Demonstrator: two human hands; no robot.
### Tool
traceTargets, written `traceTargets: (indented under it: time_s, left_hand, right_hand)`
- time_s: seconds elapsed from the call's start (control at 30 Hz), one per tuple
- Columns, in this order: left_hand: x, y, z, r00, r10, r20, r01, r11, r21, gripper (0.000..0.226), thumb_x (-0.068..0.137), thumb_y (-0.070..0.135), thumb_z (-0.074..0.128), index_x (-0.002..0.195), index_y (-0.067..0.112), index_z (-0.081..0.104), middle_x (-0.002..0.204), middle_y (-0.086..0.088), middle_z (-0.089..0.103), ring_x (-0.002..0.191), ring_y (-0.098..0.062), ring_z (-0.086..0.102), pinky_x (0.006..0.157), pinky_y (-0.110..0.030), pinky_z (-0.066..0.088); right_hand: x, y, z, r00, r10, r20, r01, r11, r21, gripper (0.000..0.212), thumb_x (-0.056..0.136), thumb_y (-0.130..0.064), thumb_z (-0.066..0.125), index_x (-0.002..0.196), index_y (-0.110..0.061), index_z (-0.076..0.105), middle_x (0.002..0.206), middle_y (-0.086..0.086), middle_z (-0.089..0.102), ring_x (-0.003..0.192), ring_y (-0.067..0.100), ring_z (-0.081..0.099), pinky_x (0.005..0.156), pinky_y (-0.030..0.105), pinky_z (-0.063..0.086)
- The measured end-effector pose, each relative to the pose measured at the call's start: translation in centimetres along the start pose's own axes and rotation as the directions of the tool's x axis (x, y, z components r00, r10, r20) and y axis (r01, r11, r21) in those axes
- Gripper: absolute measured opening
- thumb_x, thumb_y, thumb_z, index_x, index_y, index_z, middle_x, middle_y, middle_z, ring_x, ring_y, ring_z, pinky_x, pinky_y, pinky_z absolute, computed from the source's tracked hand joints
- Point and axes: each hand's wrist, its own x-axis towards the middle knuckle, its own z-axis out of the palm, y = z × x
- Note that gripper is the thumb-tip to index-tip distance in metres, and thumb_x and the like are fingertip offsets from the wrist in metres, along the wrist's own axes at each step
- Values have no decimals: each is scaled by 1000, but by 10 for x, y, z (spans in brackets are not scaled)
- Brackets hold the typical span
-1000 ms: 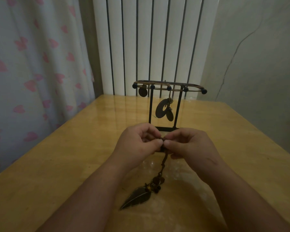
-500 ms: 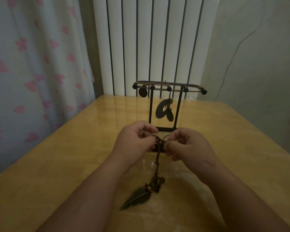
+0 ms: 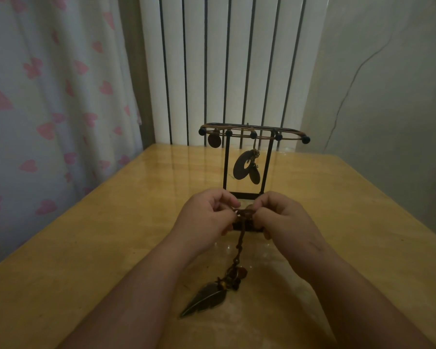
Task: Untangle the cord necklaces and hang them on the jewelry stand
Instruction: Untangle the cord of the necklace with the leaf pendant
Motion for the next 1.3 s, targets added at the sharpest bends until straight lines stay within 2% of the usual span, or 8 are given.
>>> traceTargets:
  time_s: [0.3, 0.5, 0.7, 0.9, 1.03, 1.17, 1.23, 1.3]
  left_hand:
    - [0, 3, -1, 994, -81, 70, 84, 996, -43, 18, 88, 6, 60, 83, 20, 71, 72, 1, 69, 64, -12, 65, 63, -26, 55]
    - [0, 5, -2, 984, -149, 99, 155, 987, -51, 18, 91, 9, 54, 80, 16, 67, 66, 1, 62, 62, -15, 59, 61, -28, 48]
    - [0, 12, 2, 961, -259, 96, 273, 944, -187, 18, 92, 5, 48, 80, 9, 60, 69, -7, 55, 65, -22, 50, 60, -33, 41]
    - [4, 3, 2, 961, -253, 116, 275, 925, -263, 26, 98, 8, 48, 75, 13, 58, 59, 1, 57, 55, -15, 51, 58, -33, 40]
    - [6, 1, 1, 955, -279, 99, 295, 923, -245, 24, 98, 9, 48, 76, 11, 58, 59, 1, 57, 54, -14, 52, 57, -31, 41]
    - [4, 5, -1, 941, -322, 98, 337, 916, -218, 25, 97, 7, 48, 74, 8, 58, 62, -3, 57, 56, -14, 52, 57, -31, 42]
    - [3, 8, 0, 932, -354, 84, 364, 907, -214, 19, 93, 3, 48, 77, 7, 59, 68, -7, 57, 59, -18, 52, 56, -29, 41]
    - [3, 10, 1, 928, -362, 88, 373, 893, -251, 18, 92, 1, 48, 78, 6, 57, 70, -9, 56, 60, -19, 52, 56, -29, 42]
  right_hand:
    - [4, 5, 0, 997, 48, 65, -66, 946, 319, 8, 62, -14, 51, 63, -21, 56, 78, 12, 49, 69, 25, 37, 54, 30, 31]
    - [9, 5, 0, 979, 122, 164, -199, 759, 620, 24, 57, -1, 42, 75, -15, 46, 59, 0, 43, 49, 14, 32, 45, 26, 26]
    - [5, 8, -3, 978, 30, 207, -129, 864, 487, 24, 66, -1, 54, 87, -10, 56, 62, -2, 43, 49, 10, 35, 45, 25, 28]
    - [2, 4, 0, 993, 106, 53, -114, 973, 199, 14, 87, -4, 57, 83, -13, 67, 58, -4, 54, 46, 7, 39, 46, 25, 31]
    - [6, 3, -1, 984, 177, 32, -179, 950, 256, 18, 93, -12, 47, 88, -11, 64, 59, -2, 54, 47, 8, 39, 47, 25, 29]
    - [9, 4, -5, 977, 198, 76, -205, 798, 566, 23, 85, 4, 38, 85, -10, 56, 62, 0, 51, 46, 11, 30, 43, 26, 22]
    - [8, 5, -8, 983, 162, 89, -181, 743, 644, 22, 81, 4, 41, 89, -10, 56, 63, -1, 47, 48, 11, 28, 43, 26, 21]
    - [6, 5, -9, 988, 118, 104, -157, 789, 594, 19, 78, -1, 52, 94, -9, 58, 62, -2, 46, 48, 11, 30, 44, 26, 23]
